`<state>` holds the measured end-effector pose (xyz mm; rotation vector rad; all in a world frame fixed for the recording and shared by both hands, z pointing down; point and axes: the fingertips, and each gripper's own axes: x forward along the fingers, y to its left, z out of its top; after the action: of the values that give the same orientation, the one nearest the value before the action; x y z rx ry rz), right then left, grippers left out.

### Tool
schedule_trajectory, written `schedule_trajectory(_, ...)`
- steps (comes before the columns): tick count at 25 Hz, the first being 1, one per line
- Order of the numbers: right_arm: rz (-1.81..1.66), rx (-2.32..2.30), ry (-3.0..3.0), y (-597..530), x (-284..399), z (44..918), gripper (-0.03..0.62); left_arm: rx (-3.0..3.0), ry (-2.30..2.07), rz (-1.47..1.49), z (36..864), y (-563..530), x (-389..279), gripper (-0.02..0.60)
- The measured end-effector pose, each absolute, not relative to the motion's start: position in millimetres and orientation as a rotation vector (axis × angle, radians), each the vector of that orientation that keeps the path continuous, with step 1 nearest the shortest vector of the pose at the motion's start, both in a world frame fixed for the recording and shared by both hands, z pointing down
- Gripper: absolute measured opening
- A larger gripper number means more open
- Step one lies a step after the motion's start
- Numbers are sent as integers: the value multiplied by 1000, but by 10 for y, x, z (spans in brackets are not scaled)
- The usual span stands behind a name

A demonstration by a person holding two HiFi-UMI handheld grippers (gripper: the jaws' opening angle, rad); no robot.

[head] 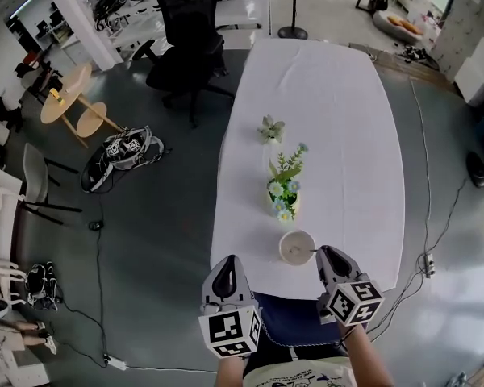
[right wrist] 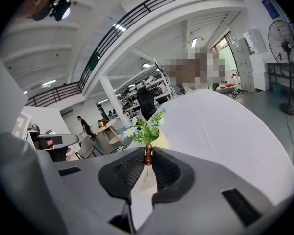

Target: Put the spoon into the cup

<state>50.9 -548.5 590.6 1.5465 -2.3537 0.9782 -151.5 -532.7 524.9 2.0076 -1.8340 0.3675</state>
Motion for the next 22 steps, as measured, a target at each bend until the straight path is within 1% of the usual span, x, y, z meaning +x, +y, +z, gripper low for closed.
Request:
schedule_trajectory(13, 1004, 1465, -2270, -5547, 304, 6406, 63, 1965, -1801, 398, 5591, -5461, -1660, 14)
schedule_trajectory(20, 959, 1498, -2209, -5558, 361, 6523, 67, 1955, -1794, 402, 5645, -5429, -1679, 14)
schedule_trajectory(22, 945, 1504, -2196, -5569, 389, 6549, 83, 1952, -1795, 400, 5654, -5418, -1681, 14)
